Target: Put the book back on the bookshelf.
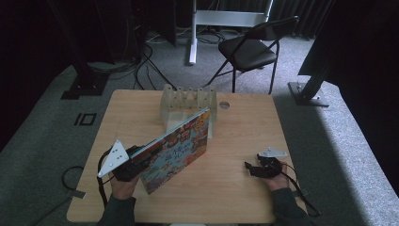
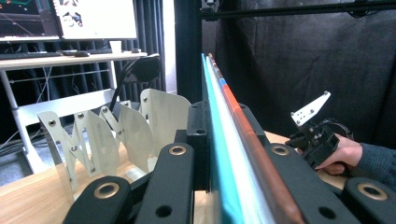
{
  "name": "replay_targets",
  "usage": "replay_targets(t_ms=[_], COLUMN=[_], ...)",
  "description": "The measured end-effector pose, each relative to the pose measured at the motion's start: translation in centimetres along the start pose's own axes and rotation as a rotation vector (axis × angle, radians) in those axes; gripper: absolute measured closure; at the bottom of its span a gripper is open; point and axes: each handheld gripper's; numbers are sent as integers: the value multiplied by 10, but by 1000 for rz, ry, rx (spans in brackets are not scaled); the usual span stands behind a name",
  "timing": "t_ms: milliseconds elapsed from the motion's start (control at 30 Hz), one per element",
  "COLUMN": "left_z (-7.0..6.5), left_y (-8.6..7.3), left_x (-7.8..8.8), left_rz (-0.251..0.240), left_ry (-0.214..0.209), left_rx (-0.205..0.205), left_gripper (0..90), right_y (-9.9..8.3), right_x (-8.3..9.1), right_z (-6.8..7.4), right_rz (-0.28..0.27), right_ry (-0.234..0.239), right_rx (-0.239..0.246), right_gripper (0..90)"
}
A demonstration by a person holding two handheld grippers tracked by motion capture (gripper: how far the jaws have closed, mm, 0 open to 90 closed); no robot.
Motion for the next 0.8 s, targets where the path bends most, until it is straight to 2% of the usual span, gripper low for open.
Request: replay_targets(t_ms=[800], left_z=[0], left_y=[1], left_x=[5], left_rz=[0], left_ry=[44], left_rx=[11], left_gripper=[803], right_y=[0], right_x=[0], right_z=[0], right_rz=[0], right_ry=[1], right_rx=[0], right_gripper=[295])
Point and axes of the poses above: each handheld gripper's, and its own axes: x roughly backward along the jaws, y roughly out of its top, z roughly to its left, and after that the axes turned 14 degrees about -y, right-handed
